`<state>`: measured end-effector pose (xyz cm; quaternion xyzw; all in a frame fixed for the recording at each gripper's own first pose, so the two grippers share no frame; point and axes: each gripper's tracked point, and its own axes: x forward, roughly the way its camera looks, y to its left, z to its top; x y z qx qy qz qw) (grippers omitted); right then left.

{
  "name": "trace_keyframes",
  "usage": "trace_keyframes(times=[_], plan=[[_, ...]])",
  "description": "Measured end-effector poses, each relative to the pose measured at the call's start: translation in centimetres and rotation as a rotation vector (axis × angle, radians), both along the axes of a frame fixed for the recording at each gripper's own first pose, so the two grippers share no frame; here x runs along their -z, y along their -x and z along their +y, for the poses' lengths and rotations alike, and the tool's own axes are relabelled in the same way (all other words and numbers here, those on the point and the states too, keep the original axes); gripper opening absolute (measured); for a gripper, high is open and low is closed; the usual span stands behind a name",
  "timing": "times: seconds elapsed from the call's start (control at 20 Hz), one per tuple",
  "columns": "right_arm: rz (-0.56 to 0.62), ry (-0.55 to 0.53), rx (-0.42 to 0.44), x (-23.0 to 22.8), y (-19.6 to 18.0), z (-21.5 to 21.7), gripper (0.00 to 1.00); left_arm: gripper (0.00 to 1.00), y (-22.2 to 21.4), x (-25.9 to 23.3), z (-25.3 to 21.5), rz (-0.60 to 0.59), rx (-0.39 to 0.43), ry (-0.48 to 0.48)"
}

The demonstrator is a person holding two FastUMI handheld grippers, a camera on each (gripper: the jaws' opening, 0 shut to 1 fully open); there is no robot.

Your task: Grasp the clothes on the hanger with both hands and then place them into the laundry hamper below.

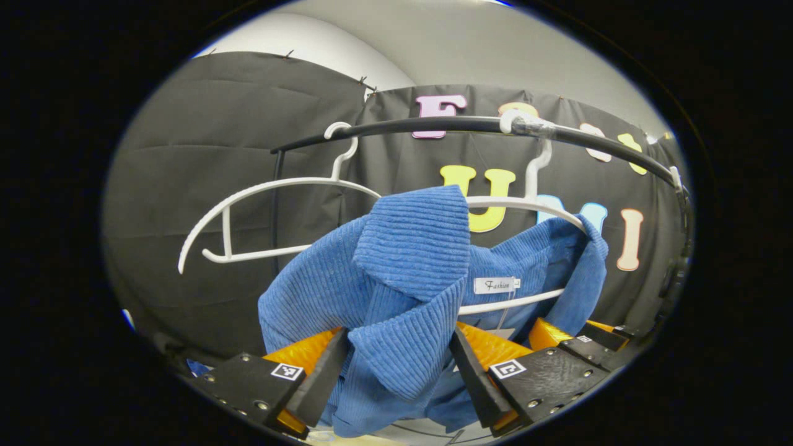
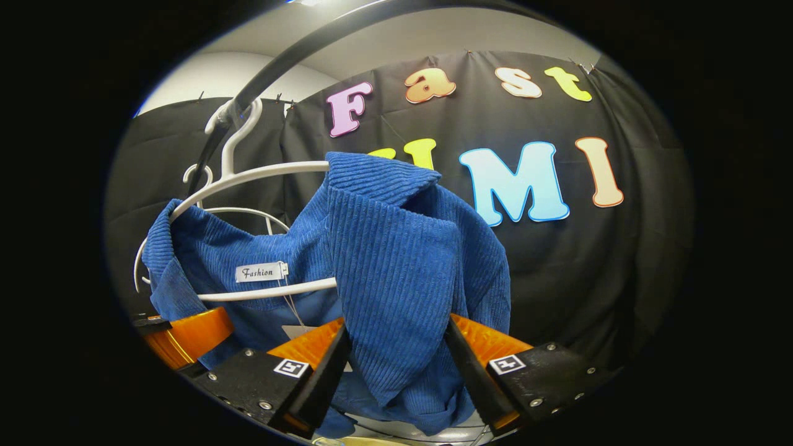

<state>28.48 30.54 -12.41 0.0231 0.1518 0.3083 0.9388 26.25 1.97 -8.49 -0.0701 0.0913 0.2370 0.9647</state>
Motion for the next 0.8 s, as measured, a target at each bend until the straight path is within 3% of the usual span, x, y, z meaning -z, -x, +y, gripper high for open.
trace_keyframes(times=[0.15, 0.2, 0.3, 0.4, 0.5, 0.6, 0.8], plan=[[0.001, 0.006, -0.001, 0.1, 0.1, 0.3, 0.76, 0.64, 0.2, 0.2, 0.9, 0.002, -0.009, 0.010], [-0.008, 0.007, -0.001, 0.0, 0.1, 0.4, 0.59, 0.56, 0.2, 0.2, 1.1, 0.003, -0.011, 0.015], [-0.030, 0.023, 0.014, -0.2, -0.2, 0.0, 0.41, 0.40, 0.4, 0.4, 1.5, 0.001, -0.014, 0.021], [-0.041, 0.034, 0.031, -0.1, -0.6, -0.6, 0.14, 0.25, 0.6, 0.1, 1.1, -0.011, 0.001, 0.030], [-0.037, 0.016, -0.004, -0.2, -0.2, -0.2, 0.05, 0.09, 0.6, -0.1, 0.4, -0.032, 0.038, 0.048], [-0.030, 0.006, -0.026, -0.3, 0.1, -0.1, 0.00, 0.06, 1.1, -0.5, 0.2, -0.052, 0.057, 0.057], [-0.061, 0.009, -0.009, -0.9, 0.4, -1.0, 0.00, 0.01, 1.4, -1.0, 0.1, -0.064, 0.107, 0.081]])
